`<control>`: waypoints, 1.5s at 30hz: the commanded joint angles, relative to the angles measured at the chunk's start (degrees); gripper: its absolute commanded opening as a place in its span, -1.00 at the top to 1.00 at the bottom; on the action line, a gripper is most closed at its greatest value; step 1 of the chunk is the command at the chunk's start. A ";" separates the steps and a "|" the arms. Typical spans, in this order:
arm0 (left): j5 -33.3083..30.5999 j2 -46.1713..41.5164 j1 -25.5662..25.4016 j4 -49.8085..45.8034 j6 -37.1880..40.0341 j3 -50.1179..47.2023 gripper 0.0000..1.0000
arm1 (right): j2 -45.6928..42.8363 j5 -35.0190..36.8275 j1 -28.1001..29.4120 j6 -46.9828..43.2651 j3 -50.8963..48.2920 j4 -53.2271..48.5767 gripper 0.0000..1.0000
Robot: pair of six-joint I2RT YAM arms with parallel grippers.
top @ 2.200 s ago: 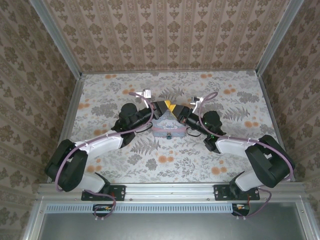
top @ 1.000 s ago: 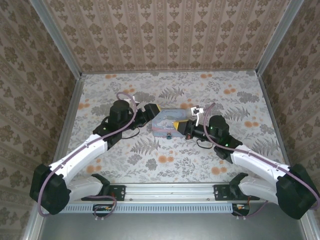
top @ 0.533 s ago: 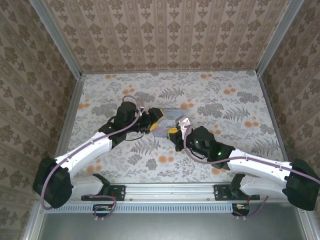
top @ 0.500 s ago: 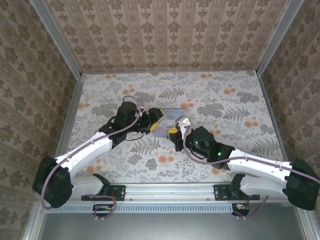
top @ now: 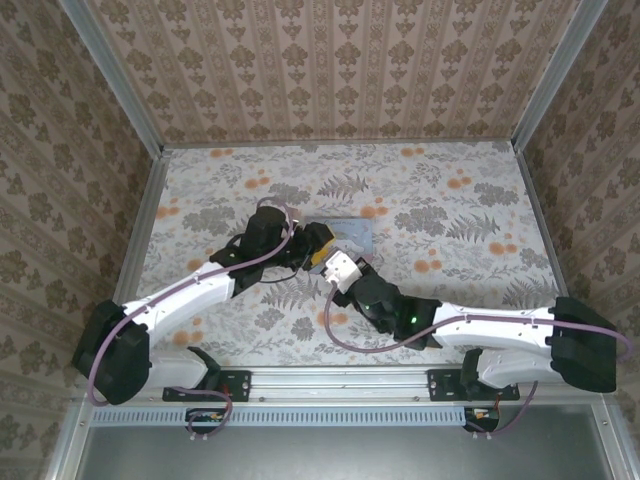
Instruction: Unlock the padlock with the key
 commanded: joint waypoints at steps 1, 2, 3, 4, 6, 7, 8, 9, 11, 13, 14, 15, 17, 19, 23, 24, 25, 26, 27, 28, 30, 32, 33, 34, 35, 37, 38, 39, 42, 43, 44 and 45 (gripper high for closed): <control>-0.84 0.07 -0.56 1.32 -1.13 1.06 0.06 | 1.21 5.46 0.39 -3.52 2.16 3.31 1.00; -0.88 0.05 -0.67 1.32 -1.18 0.93 0.10 | 1.47 5.60 0.42 -3.63 2.26 3.44 1.00; -0.96 -0.04 -0.74 1.30 -1.34 0.87 0.13 | 1.67 5.80 0.37 -3.57 2.35 3.61 1.00; -1.10 -0.04 -0.77 1.31 -1.40 0.76 0.16 | 1.93 5.91 0.40 -3.64 2.44 3.65 1.00; -1.14 -0.13 -1.01 1.30 -1.41 0.60 0.21 | 2.26 6.01 0.34 -3.65 2.77 3.50 1.00; -1.21 -0.22 -0.96 1.33 -1.48 0.54 0.23 | 2.55 6.02 0.34 -3.70 2.96 3.40 1.00; -1.23 -0.22 -1.10 1.33 -1.52 0.51 0.27 | 2.62 6.09 0.34 -3.58 2.97 3.46 1.00; -1.23 -0.29 -1.07 1.36 -1.51 0.39 0.30 | 2.86 6.11 0.34 -3.56 3.14 3.40 1.00; -1.23 -0.46 -1.19 1.33 -1.65 0.33 0.36 | 3.34 6.43 0.25 -3.41 3.28 3.23 1.00; -1.40 -0.65 -1.33 1.31 -1.57 0.17 0.41 | 3.77 6.79 0.16 -3.38 3.41 3.11 1.00; -1.49 -0.74 -1.37 1.23 -1.60 0.09 0.44 | 3.96 7.01 0.08 -3.19 3.54 2.96 1.00; -1.58 -0.83 -1.37 1.23 -1.65 -0.03 0.47 | 4.12 7.08 0.02 -3.01 3.62 2.73 1.00; -1.67 -0.96 -1.49 1.27 -1.63 -0.10 0.51 | 4.34 7.16 -0.10 -2.75 3.59 2.53 1.00; -1.89 -1.18 -1.55 1.19 -1.74 -0.27 0.56 | 4.36 7.16 -0.28 -2.40 3.61 2.31 1.00; -2.09 -1.36 -1.68 0.85 -1.55 -0.41 0.69 | 4.32 7.16 -0.54 -1.97 3.67 1.83 1.00; -2.11 -1.38 -1.73 0.67 -1.49 -0.32 0.74 | 4.25 7.16 -0.58 -1.93 3.68 1.79 1.00; -2.19 -1.36 -1.80 0.48 -1.43 -0.30 0.76 | 4.19 7.15 -0.63 -1.82 3.66 1.79 1.00; -2.20 -1.36 -1.81 0.51 -1.41 -0.20 0.79 | 4.19 7.16 -0.63 -1.80 3.59 1.80 1.00; -2.29 -1.36 -1.89 0.45 -1.36 -0.24 0.86 | 4.19 7.08 -0.70 -1.68 3.61 1.78 1.00; -2.37 -1.28 -1.88 0.42 -1.40 -0.19 0.91 | 4.23 7.02 -0.72 -1.55 3.58 1.69 1.00; -2.55 -1.14 -1.94 0.17 -1.08 -0.11 1.00 | 4.22 6.66 -0.80 -1.17 3.68 1.62 1.00; -3.10 -0.94 -1.90 0.04 -0.51 -0.03 1.00 | 3.83 5.44 -1.26 0.40 4.06 0.03 1.00; -3.49 -0.79 -1.82 0.15 0.25 -0.02 1.00 | 3.18 4.28 -1.73 2.31 4.15 -1.34 0.81; -3.81 -0.61 -1.58 0.09 1.39 0.08 1.00 | 1.77 2.44 -2.52 4.92 3.99 -2.93 0.52; -4.01 -0.51 -1.17 -0.09 2.58 0.23 1.00 | 0.06 0.14 -3.56 7.55 3.58 -4.44 0.34; -4.29 -0.22 0.03 0.23 5.54 0.43 1.00 | -5.10 -5.12 -6.59 15.61 1.30 -6.45 0.11; -4.39 -0.25 0.59 0.90 6.83 0.30 1.00 | -7.62 -7.96 -8.22 19.04 -0.16 -6.79 0.05; -4.57 -0.22 1.32 1.35 8.48 0.31 1.00 | -10.45 -11.12 -10.29 23.63 -1.88 -7.22 0.01; -4.14 0.05 2.69 3.94 14.25 0.75 1.00 | -18.13 -18.12 -16.45 35.64 -6.71 -6.94 -0.12; -4.22 0.05 3.08 4.57 16.24 1.04 1.00 | -20.16 -21.17 -18.84 39.72 -7.78 -6.98 -0.16; -3.79 0.13 3.32 6.76 18.68 1.08 1.00 | -21.54 -23.92 -20.90 43.62 -8.54 -6.73 -0.19; -3.44 0.12 3.44 7.76 20.92 1.41 1.00 | -22.39 -25.74 -22.26 46.70 -9.01 -6.48 -0.23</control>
